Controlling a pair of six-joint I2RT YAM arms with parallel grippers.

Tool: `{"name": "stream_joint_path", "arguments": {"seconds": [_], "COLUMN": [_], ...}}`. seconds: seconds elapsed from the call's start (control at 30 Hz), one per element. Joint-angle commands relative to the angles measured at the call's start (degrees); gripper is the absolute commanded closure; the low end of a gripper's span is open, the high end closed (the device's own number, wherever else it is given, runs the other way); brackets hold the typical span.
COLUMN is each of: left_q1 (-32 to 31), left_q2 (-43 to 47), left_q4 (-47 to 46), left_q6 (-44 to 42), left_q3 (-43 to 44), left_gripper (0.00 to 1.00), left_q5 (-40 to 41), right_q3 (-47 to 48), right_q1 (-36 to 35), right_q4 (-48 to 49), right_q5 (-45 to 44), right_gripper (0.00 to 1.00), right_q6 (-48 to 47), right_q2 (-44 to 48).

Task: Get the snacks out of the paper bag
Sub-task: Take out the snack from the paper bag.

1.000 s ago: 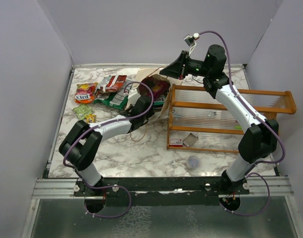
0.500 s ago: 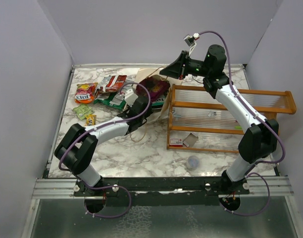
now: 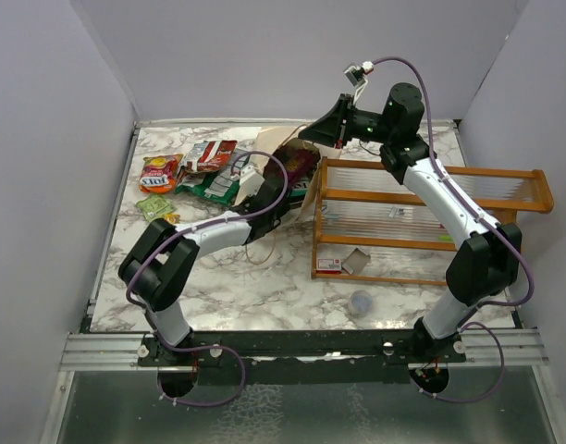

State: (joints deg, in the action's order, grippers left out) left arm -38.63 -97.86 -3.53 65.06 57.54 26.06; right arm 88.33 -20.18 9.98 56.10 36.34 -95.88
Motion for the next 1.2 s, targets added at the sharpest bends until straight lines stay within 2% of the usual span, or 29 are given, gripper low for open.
{"name": "stream_joint_path", "arguments": {"seconds": [0.0,0.33,0.47,0.67,0.97,1.17], "left_q1": [0.0,0.1,0.5,0.6,0.6,0.6], "left_q2": [-1.6,-5.3,-6.1,-1.6,11.7,17.5], "left_q4": [2.0,2.9,2.1,1.5,-2.3,0.7], "left_q6": [2.4,0.9,-1.1,-4.5,-12.2,-16.6], "left_q3": [1.3,5.2,7.2,6.2,1.9,1.6], "left_gripper": [0.73,0.63,0.74,0.99,1.0,1.0], "left_q5": [0.9,4.0,4.2,4.1,-2.7,-7.3], "right_q3": [0.5,0.4,0.4,-0.3,-2.2,-1.3], "right_q1": [0.1,0.1,0.1,0.1,0.1,0.1], "right_q4": [0.0,0.8,0.5,-0.7,-0.3,-0.6], "right_q5": [-0.3,0.1,-0.1,-0.4,-2.5,-3.5], "right_gripper": [0.99,0.99,0.99,0.99,0.99,0.99], "right_q6": [-0.4,0.6,0.4,-1.0,-2.1,-2.3], "right_q2": [2.4,2.1,2.4,2.8,2.6,2.7]}}
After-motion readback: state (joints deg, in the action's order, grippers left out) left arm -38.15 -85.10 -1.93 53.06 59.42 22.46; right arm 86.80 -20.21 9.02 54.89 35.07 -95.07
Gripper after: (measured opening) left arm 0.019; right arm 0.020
